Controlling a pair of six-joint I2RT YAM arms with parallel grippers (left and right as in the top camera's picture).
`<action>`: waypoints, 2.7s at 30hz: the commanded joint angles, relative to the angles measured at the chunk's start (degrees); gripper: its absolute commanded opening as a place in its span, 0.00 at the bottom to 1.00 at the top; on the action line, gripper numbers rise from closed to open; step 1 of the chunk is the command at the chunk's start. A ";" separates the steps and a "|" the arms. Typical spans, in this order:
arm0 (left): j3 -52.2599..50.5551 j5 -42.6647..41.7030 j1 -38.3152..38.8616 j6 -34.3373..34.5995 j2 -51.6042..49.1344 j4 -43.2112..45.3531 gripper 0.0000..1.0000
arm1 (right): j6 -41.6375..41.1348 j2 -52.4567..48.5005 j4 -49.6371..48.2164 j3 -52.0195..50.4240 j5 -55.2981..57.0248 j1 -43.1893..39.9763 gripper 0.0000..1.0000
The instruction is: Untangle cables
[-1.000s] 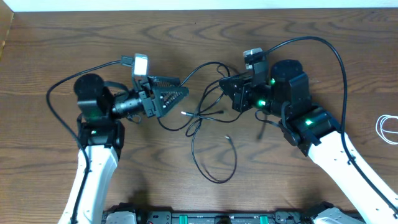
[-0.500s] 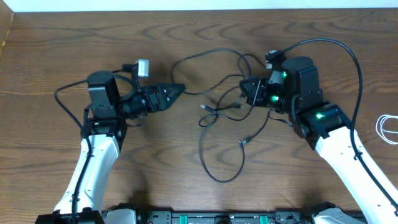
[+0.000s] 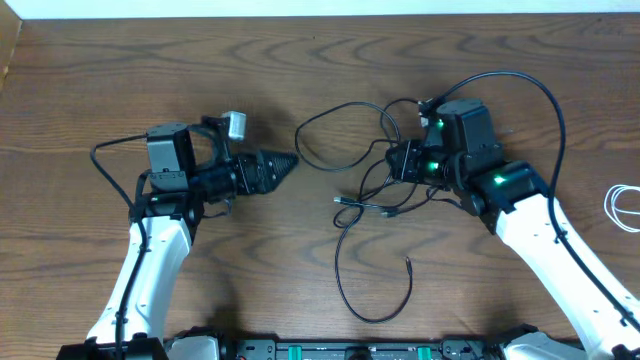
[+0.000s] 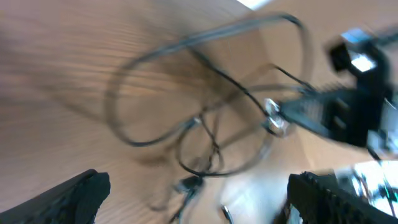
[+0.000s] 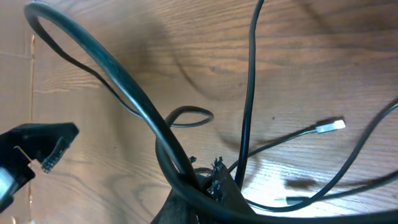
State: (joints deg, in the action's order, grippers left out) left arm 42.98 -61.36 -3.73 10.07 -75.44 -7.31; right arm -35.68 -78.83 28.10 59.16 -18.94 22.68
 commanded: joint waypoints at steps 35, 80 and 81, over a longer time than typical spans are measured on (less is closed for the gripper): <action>-0.15 30.53 30.23 -17.14 -0.17 9.75 1.00 | -3.02 -0.11 0.28 0.17 -9.88 -2.45 0.10; -0.15 26.01 31.01 -14.91 -5.81 15.39 0.08 | -2.78 -0.11 1.27 0.17 -18.01 -2.45 0.18; -0.15 26.05 30.93 -14.08 -5.77 15.54 0.08 | -2.75 -0.11 1.33 0.17 -16.94 -2.45 0.19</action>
State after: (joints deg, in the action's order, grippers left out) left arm 42.98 -35.64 27.49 -5.96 -80.90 7.62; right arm -38.59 -79.13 29.30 59.16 -36.27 20.47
